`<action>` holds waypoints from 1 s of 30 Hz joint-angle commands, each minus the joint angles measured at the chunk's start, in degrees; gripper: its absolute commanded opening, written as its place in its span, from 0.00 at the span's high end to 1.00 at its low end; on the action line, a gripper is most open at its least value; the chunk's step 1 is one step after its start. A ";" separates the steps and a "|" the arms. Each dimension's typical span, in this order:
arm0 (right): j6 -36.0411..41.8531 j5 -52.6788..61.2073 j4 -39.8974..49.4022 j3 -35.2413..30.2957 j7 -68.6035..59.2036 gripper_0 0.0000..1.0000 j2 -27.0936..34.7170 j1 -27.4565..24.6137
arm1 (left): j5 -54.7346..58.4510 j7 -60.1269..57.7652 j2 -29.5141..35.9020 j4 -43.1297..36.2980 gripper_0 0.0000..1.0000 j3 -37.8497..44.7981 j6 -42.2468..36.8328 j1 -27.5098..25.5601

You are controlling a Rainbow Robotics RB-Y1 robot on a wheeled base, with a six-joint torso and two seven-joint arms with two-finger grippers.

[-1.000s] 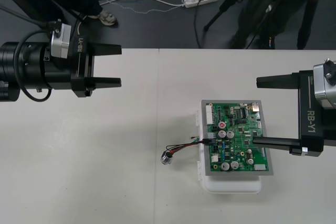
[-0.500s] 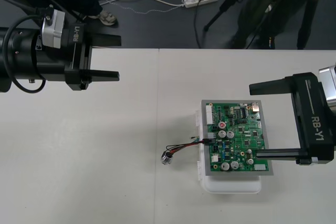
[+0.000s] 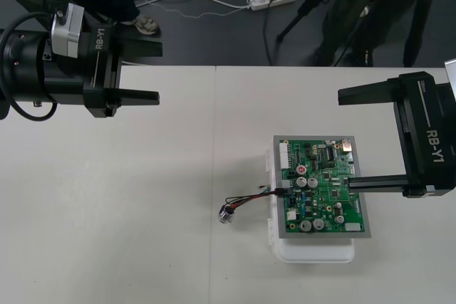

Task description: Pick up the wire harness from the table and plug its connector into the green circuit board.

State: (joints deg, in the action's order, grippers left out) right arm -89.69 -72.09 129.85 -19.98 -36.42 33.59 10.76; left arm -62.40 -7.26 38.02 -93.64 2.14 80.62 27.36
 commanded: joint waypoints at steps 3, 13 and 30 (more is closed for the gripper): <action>-0.31 0.20 0.14 1.08 2.06 0.00 -0.19 1.37 | -0.09 -3.28 2.32 -2.08 0.29 1.64 2.08 2.43; -0.31 0.20 0.14 1.08 2.06 0.00 -0.19 1.37 | -0.09 -3.28 2.32 -2.08 0.29 1.64 2.08 2.43; -0.31 0.20 0.14 1.08 2.06 0.00 -0.19 1.37 | -0.09 -3.28 2.32 -2.08 0.29 1.64 2.08 2.43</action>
State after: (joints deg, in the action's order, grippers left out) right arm -89.69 -72.10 129.85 -19.97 -36.42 33.59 10.76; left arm -62.47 -7.26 38.08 -93.65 2.14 80.62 27.36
